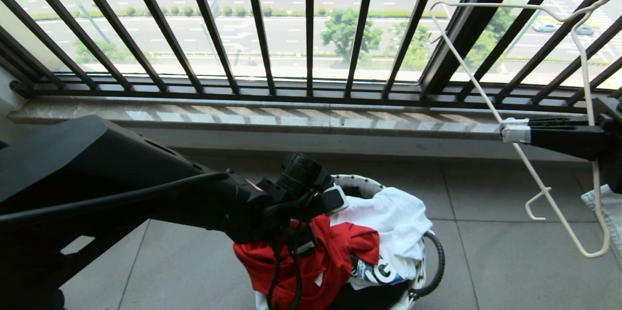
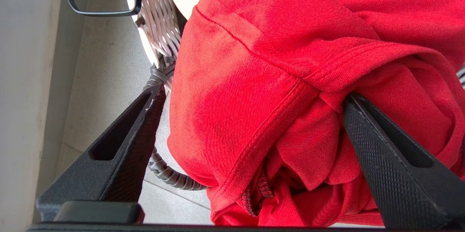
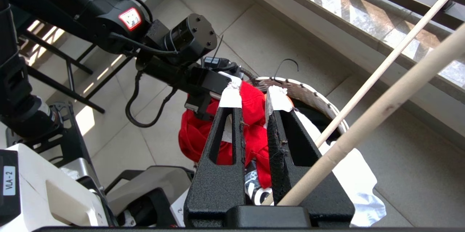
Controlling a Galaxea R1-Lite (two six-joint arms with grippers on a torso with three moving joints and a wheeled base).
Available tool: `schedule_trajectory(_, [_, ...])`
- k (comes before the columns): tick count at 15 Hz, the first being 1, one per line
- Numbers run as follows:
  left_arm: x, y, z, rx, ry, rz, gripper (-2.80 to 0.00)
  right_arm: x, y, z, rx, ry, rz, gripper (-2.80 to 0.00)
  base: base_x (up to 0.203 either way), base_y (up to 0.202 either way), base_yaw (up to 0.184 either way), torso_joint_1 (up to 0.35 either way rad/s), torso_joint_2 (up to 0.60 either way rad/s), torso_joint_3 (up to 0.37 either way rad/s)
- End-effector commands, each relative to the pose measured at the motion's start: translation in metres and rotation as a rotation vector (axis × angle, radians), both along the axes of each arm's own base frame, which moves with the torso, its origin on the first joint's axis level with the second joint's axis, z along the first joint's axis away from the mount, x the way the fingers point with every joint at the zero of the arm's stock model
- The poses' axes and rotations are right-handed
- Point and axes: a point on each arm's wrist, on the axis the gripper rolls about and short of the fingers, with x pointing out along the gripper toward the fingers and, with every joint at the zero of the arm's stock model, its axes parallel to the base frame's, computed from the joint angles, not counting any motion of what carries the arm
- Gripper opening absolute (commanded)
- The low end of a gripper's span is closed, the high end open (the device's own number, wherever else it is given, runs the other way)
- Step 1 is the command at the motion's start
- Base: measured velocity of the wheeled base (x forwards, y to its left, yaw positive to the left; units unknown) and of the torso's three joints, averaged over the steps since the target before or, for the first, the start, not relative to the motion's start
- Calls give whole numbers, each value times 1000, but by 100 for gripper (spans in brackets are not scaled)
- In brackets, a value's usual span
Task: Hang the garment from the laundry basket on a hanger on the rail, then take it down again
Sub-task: Pick up clothes from the basket
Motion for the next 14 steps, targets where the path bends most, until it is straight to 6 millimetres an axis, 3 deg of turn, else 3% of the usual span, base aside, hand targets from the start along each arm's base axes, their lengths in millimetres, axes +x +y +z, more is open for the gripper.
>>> schedule_trajectory(1, [2, -1, 2, -4, -9, 2, 0, -1, 0, 1, 0, -7, 6, -280, 0, 0, 0, 0, 0, 0])
schedule_trajectory(9, [-20, 22, 40, -12, -17, 4, 0, 4, 1, 1, 2, -24, 9, -280, 0, 0, 0, 0, 0, 0])
schedule_trajectory(14, [-7, 26, 24, 19, 12, 37, 0, 4, 1, 2, 3, -27, 9, -280, 0, 0, 0, 0, 0, 0])
